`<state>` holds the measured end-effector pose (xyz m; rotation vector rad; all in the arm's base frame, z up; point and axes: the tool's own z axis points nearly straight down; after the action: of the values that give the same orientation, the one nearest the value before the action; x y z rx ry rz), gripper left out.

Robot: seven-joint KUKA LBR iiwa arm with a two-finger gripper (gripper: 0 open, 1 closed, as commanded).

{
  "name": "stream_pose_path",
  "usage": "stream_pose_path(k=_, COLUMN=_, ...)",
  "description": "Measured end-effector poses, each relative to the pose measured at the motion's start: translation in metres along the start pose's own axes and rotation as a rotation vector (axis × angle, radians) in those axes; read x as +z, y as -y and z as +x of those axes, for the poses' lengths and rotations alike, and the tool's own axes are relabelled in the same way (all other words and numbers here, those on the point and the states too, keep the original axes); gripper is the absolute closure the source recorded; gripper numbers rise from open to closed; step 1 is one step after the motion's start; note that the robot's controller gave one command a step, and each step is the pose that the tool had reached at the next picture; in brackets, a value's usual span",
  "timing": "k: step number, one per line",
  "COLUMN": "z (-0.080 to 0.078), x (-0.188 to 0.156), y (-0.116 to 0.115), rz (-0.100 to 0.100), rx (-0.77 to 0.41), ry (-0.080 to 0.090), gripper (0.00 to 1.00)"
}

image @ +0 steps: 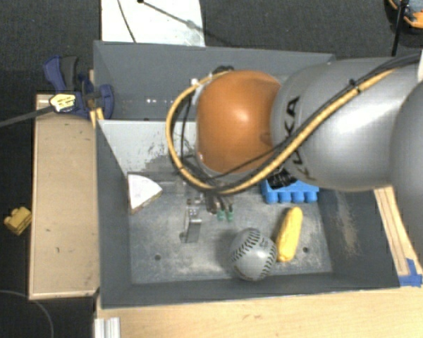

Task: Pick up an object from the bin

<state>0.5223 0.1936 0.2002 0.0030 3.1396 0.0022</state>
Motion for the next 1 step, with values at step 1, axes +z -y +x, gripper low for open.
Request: stream_pose_path(k=1, z=0.0144, x=0.004, y=0.0261, rz=0.0, rx=-0.072, ry=0.0, gripper=0.0)
